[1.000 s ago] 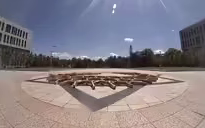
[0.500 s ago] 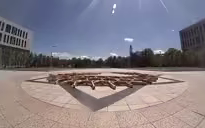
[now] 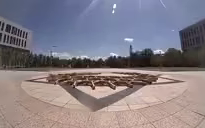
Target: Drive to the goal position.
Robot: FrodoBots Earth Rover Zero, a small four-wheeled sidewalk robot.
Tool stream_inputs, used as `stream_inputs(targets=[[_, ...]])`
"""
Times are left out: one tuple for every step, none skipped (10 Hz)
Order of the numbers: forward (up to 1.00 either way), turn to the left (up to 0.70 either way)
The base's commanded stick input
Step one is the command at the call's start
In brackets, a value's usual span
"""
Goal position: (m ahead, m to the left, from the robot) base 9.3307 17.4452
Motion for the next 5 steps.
stream_inputs(targets=[[0.06,0.0],[0.07,0.0],[0.06,0.0],[0.06,0.0],[0.06,0.0]])
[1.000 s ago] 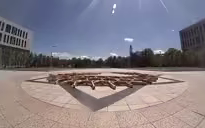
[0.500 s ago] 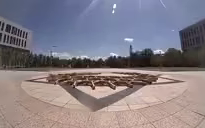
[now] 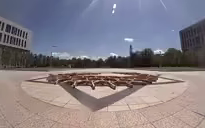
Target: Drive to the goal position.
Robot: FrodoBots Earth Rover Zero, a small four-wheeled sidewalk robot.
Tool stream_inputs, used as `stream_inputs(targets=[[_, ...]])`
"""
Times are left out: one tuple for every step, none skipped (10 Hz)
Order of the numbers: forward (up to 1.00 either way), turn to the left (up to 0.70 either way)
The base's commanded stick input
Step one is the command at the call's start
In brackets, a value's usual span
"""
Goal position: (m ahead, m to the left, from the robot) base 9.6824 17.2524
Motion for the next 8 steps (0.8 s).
stream_inputs(targets=[[0.06,0.0],[0.07,0.0],[0.06,0.0],[0.07,0.0],[0.06,0.0],[0.06,0.0],[0.07,0.0],[0.06,0.0]])
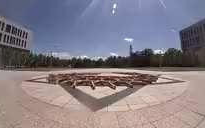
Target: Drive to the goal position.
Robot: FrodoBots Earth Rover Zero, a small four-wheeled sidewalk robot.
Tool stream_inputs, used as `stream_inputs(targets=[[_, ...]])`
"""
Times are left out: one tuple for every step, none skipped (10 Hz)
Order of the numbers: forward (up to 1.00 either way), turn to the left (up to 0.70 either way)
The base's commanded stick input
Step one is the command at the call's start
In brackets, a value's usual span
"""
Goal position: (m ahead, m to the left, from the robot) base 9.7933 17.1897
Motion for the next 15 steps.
stream_inputs(targets=[[0.07,0.0],[0.06,0.0],[0.06,0.0],[0.06,0.0],[0.06,0.0],[0.05,0.0],[0.03,0.0],[0.01,0.0],[-0.11,-0.02],[-0.7,-0.29],[-0.7,-0.31],[-0.7,-0.31],[-0.7,-0.32],[-0.19,-0.1],[0.02,0.0]])
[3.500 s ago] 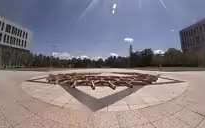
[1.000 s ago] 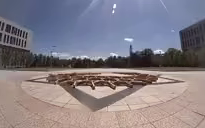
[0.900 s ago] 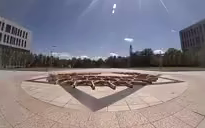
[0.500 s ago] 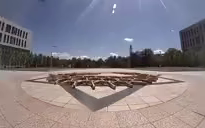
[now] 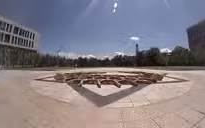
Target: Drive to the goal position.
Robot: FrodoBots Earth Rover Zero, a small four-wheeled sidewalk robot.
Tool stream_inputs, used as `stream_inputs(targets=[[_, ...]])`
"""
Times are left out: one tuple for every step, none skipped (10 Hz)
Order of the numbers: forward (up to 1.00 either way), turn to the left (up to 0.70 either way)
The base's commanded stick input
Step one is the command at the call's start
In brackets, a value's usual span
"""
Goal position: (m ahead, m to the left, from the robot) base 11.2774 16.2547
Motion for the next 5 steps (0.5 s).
stream_inputs(targets=[[0.01,0.0],[0.02,0.0],[0.04,0.0],[0.13,0.2],[0.38,0.51]])
